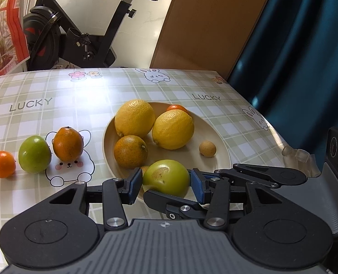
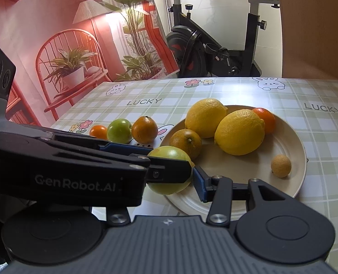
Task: Organize fruits
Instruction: 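Carry the green fruit with the right tool onto the plate and release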
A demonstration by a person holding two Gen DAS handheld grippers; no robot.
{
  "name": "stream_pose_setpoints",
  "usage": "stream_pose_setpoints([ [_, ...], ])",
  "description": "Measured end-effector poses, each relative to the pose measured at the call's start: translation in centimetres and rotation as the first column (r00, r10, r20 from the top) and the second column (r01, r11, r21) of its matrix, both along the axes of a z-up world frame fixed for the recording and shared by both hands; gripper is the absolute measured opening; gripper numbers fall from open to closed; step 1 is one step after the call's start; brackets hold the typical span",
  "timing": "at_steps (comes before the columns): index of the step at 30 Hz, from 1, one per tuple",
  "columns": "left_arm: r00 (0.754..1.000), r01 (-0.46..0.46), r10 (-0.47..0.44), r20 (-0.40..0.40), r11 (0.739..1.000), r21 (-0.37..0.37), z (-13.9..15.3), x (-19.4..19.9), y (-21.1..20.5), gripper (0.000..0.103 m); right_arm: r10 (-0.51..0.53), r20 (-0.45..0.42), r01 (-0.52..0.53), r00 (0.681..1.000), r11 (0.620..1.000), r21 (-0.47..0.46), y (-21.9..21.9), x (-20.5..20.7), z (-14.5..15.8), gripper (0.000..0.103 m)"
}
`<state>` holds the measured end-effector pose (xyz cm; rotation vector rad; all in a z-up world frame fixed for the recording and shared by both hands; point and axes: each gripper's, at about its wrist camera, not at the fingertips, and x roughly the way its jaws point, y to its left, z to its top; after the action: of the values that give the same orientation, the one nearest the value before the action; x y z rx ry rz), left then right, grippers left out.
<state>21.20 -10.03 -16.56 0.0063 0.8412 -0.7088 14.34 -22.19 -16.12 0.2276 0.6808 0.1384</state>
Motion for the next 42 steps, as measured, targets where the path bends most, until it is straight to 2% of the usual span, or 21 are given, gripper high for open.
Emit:
stream_pose_setpoints([
  [16,0.999,0.043,-0.043,-0.026,0.999,-0.004,-1.2,1.2,-2.1,0.049,-0.054,-0.022,0.055,0.998,0.998,0.006,-2.0,-0.3,-0.6,0.048],
  [30,0.993,0.096,-0.098,-0.07,0.995,-0.035,-2.7,3.3,-6.9,0.049,-0.115,-0.048,0.112,0.992,0.992,-0.064,-4.8,0.5,-1.1,0.048],
  [35,0.992,0.097,-0.098,-0.076,0.995,-0.024,-3.2,3.5,-8.6,0.049,-0.144,-0.056,0.14,0.988,0.988,-0.072,-6.3,0.4,-1.4,0.048],
  [42,0.992,0.089,-0.091,-0.087,0.996,-0.023,-3.2,3.8,-8.8,0.05,-0.149,-0.056,0.144,0.987,0.986,-0.088,-6.8,0.6,-1.6,0.048],
])
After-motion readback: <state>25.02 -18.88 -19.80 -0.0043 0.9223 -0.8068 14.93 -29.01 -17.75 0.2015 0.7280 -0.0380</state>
